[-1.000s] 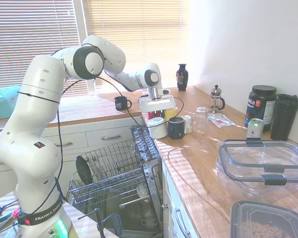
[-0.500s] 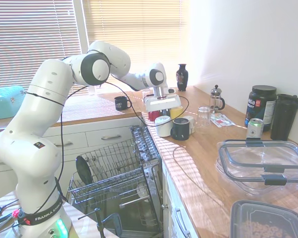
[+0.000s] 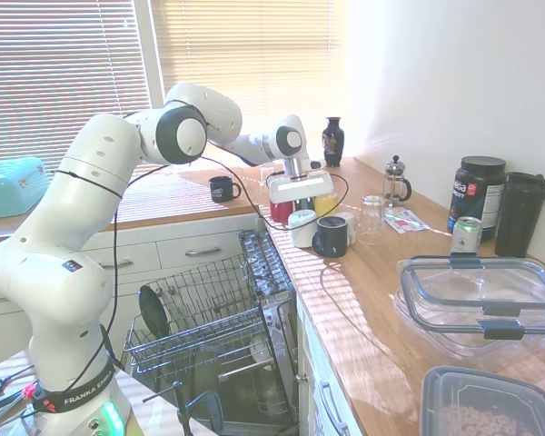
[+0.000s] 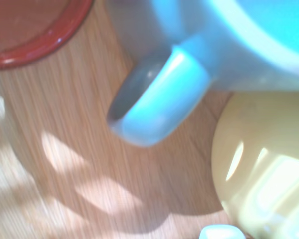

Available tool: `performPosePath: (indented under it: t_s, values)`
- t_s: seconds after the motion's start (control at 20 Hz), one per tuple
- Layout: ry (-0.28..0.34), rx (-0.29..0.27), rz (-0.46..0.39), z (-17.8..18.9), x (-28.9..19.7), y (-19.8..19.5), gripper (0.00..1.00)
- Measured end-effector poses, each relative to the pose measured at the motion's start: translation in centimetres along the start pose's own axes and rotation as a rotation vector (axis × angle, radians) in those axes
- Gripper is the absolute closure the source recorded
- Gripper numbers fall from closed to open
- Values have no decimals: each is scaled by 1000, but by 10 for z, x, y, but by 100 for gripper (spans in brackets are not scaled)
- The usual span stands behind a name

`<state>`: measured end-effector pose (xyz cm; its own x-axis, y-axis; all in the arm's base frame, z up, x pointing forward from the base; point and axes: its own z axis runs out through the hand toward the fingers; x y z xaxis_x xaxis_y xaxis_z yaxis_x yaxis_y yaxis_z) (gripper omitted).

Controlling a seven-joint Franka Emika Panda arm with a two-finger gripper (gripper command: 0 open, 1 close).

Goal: Take a mug cup out of the rack

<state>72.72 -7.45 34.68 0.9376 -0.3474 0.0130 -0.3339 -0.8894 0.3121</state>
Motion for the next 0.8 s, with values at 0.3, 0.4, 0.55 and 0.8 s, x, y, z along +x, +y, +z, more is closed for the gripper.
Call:
performPosePath:
  t_s: [0.3,0.4,0.55,0.8]
  values:
    - [12,2,2,-1,1,-6,0]
    - [23,5,7,-1,2,-6,0]
    - [63,20,25,-14,4,-2,0]
    - [144,71,61,-65,-18,5,0]
